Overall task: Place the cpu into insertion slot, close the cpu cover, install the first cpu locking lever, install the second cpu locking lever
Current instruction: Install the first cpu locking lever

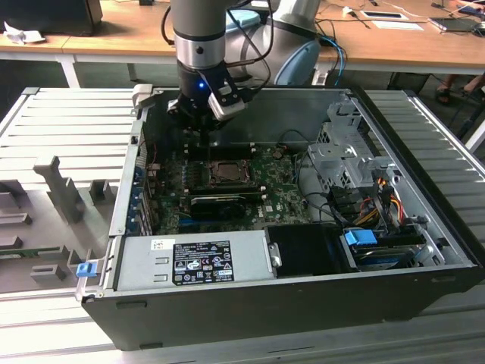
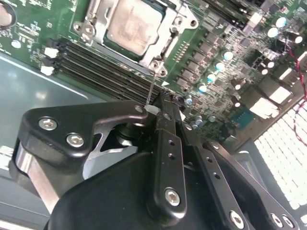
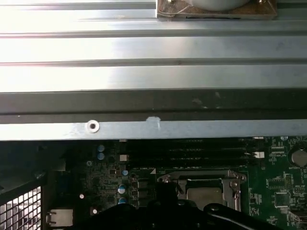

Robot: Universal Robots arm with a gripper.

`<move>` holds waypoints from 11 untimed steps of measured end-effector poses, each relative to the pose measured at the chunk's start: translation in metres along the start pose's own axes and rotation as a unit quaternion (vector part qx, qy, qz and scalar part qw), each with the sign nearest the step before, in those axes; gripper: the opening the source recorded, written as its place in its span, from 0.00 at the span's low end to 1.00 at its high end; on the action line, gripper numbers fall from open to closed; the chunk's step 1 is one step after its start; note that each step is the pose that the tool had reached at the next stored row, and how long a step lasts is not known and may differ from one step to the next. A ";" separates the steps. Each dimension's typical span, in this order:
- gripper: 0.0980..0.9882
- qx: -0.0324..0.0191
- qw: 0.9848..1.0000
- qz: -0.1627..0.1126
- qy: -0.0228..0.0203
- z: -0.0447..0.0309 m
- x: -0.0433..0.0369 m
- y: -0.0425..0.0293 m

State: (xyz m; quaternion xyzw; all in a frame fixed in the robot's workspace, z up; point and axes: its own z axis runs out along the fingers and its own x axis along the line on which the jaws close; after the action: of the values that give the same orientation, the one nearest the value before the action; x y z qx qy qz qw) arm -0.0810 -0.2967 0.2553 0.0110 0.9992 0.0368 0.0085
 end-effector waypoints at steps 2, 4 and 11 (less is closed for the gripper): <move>0.01 0.000 1.000 0.000 0.001 0.0004 -0.0047 0.0001; 0.01 -0.001 1.000 0.000 0.003 0.0011 -0.0158 0.0003; 0.01 -0.013 1.000 -0.001 0.003 0.0157 -0.0254 -0.0006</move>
State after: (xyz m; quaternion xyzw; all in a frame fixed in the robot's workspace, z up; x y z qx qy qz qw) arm -0.0553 -0.2967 0.2400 0.0101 0.9987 0.0496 0.0058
